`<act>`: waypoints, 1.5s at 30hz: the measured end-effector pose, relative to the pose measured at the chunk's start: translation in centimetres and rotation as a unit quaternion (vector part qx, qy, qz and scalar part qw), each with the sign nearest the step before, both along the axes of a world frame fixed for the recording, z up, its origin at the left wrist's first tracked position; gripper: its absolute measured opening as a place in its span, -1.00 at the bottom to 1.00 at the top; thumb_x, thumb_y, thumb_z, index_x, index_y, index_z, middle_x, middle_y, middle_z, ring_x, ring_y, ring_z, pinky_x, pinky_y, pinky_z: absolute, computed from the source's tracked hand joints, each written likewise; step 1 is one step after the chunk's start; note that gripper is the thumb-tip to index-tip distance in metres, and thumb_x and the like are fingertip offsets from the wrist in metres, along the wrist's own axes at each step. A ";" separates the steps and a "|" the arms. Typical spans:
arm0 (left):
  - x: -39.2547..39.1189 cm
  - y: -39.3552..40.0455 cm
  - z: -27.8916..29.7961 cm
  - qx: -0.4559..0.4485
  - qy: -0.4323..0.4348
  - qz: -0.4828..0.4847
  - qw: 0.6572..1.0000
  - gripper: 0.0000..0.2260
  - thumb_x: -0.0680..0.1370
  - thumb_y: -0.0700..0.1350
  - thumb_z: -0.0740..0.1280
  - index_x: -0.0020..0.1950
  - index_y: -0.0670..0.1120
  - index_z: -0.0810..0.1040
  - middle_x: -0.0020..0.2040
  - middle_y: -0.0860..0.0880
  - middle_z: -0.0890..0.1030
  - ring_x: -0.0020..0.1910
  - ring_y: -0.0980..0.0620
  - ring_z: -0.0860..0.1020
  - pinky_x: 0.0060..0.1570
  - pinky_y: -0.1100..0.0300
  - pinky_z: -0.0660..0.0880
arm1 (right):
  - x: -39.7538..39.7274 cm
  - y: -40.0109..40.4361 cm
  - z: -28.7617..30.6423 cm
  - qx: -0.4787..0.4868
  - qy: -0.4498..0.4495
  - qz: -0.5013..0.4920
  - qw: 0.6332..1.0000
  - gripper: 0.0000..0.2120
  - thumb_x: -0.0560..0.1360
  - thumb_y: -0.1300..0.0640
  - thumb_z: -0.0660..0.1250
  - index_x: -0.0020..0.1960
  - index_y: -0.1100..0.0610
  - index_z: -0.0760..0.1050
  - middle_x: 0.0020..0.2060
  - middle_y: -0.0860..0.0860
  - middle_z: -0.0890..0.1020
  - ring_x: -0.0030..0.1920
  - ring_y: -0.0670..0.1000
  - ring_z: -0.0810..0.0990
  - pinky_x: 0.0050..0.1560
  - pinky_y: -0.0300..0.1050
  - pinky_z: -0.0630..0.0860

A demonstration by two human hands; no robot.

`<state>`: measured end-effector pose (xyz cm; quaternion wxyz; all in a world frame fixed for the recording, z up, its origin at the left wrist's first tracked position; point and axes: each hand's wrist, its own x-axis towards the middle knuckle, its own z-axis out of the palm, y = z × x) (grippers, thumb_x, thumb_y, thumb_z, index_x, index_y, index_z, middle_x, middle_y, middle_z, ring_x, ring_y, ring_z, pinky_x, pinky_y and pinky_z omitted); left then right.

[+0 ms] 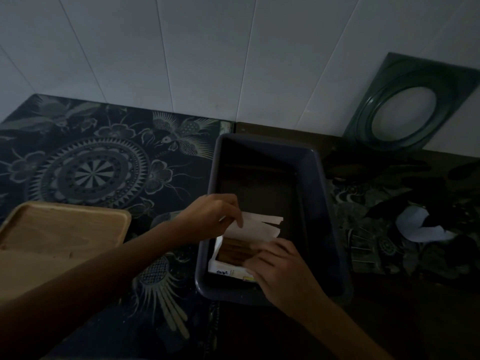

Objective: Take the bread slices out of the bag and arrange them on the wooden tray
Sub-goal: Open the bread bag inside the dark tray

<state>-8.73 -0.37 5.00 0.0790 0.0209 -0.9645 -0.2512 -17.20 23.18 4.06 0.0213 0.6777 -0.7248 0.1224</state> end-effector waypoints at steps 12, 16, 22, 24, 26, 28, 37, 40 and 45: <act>-1.2 0.6 0.8 0.001 0.015 0.018 1.000 -0.79 0.55 -0.27 0.38 0.03 -0.02 0.75 -0.03 0.01 0.65 -0.15 0.06 0.64 -0.16 0.12 0.61 | 2.2 2.1 2.8 0.111 -0.012 0.016 0.994 -0.86 0.37 -0.07 0.55 -0.09 -0.14 0.66 -0.26 -0.20 0.74 -0.15 -0.24 0.71 0.37 0.16 0.47; -1.5 0.5 1.1 -0.005 0.030 0.045 0.999 -0.81 0.55 -0.25 0.38 -0.01 -0.01 0.75 -0.02 0.01 0.64 -0.14 0.09 0.63 -0.13 0.08 0.62 | 3.0 2.4 3.6 0.154 -0.014 0.009 0.988 -0.76 0.23 -0.18 0.64 -0.20 -0.15 0.66 -0.38 -0.25 0.69 -0.28 -0.32 0.67 0.21 0.06 0.65; -1.4 1.0 1.2 -0.018 0.046 0.062 0.997 -0.81 0.55 -0.24 0.37 0.00 0.00 0.74 -0.03 0.03 0.63 -0.17 0.10 0.61 -0.17 0.08 0.62 | 3.3 3.1 3.0 0.191 -0.051 -0.040 0.979 -0.79 0.55 -0.15 0.35 0.06 -0.07 0.64 -0.10 -0.14 0.76 -0.03 -0.17 0.71 0.56 0.18 0.25; -1.2 1.1 1.2 -0.024 0.041 0.048 0.998 -0.79 0.56 -0.24 0.35 0.03 0.00 0.74 -0.03 0.04 0.63 -0.18 0.08 0.61 -0.20 0.06 0.61 | 3.3 3.2 3.0 0.212 -0.082 -0.063 0.972 -0.59 0.63 -0.17 0.03 0.22 -0.05 0.57 0.08 -0.09 0.73 0.16 -0.09 0.65 0.62 0.21 -0.06; -1.1 1.0 1.3 -0.035 0.037 0.036 0.998 -0.77 0.57 -0.24 0.34 0.09 0.00 0.72 0.00 0.03 0.63 -0.14 0.06 0.63 -0.18 0.06 0.62 | 3.4 3.0 3.1 0.194 -0.080 -0.075 0.975 -0.54 0.63 -0.14 -0.05 0.22 -0.07 0.58 0.11 -0.11 0.71 0.21 -0.10 0.62 0.61 0.26 0.01; -1.0 0.9 1.3 -0.044 0.041 0.027 0.998 -0.77 0.58 -0.25 0.33 0.12 -0.02 0.71 0.03 0.01 0.64 -0.09 0.05 0.64 -0.14 0.06 0.62 | 3.4 2.6 3.6 0.145 -0.070 -0.086 0.983 -0.63 0.61 -0.07 0.07 0.16 -0.06 0.63 0.13 -0.11 0.71 0.26 -0.10 0.60 0.54 0.24 0.22; -0.3 0.7 1.4 -0.045 0.048 0.005 0.998 -0.80 0.53 -0.31 0.41 0.01 -0.06 0.75 0.04 -0.01 0.66 -0.03 0.06 0.64 -0.11 0.05 0.63 | 3.0 -6.1 4.5 0.204 -0.165 -0.155 0.952 -0.66 0.69 0.23 0.18 0.46 0.21 0.40 0.46 0.15 0.44 0.43 0.11 0.42 0.41 -0.05 0.38; 0.1 0.5 1.4 -0.007 0.059 0.014 0.998 -0.82 0.52 -0.32 0.43 -0.01 -0.08 0.75 0.02 -0.03 0.68 -0.05 0.04 0.66 -0.11 0.03 0.63 | 2.7 -7.8 3.7 0.228 -0.120 -0.160 0.953 -0.76 0.64 0.25 0.24 0.26 0.26 0.55 0.21 0.21 0.59 0.22 0.22 0.56 0.22 0.10 0.52; 0.6 0.2 0.9 0.045 0.081 0.034 0.995 -0.91 0.59 -0.20 0.35 0.03 -0.02 0.59 -0.07 0.03 0.66 -0.09 0.05 0.64 -0.10 -0.01 0.60 | 3.1 -9.8 1.4 0.371 -0.085 -0.157 0.911 -0.59 0.65 0.09 0.27 0.45 0.23 0.36 0.25 0.16 0.51 0.22 0.13 0.51 0.34 0.10 0.48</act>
